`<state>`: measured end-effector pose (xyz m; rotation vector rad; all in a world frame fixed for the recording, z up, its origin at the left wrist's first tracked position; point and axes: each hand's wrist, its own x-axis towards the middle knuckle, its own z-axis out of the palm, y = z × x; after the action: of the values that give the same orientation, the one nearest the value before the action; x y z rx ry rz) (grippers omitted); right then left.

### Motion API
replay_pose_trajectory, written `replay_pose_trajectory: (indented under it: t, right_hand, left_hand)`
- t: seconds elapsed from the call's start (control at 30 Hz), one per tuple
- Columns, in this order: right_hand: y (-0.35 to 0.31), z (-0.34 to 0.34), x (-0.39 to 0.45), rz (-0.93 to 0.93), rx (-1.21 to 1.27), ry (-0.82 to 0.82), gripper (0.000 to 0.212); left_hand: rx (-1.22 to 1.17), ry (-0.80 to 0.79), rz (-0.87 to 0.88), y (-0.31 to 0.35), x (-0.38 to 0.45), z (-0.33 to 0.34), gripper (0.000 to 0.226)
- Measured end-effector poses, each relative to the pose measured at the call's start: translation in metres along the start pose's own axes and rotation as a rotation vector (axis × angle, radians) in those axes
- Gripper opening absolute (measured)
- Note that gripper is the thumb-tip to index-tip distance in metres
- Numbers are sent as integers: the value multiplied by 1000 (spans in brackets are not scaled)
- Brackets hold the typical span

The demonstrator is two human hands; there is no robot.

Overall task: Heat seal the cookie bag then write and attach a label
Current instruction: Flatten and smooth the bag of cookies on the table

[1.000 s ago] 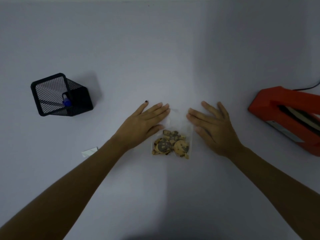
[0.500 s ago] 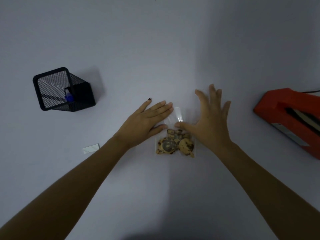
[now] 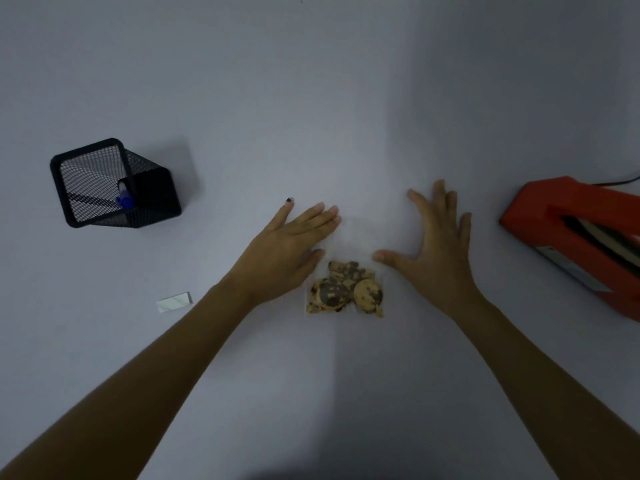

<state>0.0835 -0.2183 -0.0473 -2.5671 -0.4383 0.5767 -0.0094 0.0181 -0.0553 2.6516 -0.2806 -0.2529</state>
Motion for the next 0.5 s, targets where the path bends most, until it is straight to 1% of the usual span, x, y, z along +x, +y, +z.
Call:
replay_pose_trajectory:
  t: [0.07,0.17,0.2,0.23,0.27,0.37,0.43,0.5]
  right_hand:
    - [-1,0,1,13,2,-13,104]
    - [-2,0,1,13,11,-21,107]
    - [-2,-1,1,15,11,-22,109]
    - [-1,-1,0,16,5,-23,109]
    - [-1,-1,0,16,0,-25,110]
    - [-1,-2,0,17,9,-23,109]
    - [0,-1,0,16,9,-12,109]
    - [0,-1,0,15,8,-7,108]
  left_hand:
    - [-59,95,-94,16,5,-4,52]
    - [-50,347,-202,43,24,-6,34]
    - [-22,385,-226,48,32,-6,36]
    - [31,381,-254,50,39,-5,46]
    - [107,343,-276,49,44,-3,60]
    - [306,166,-320,26,46,2,99]
    - [337,108,-349,8,39,4,107]
    - [332,112,-409,-2,31,4,103]
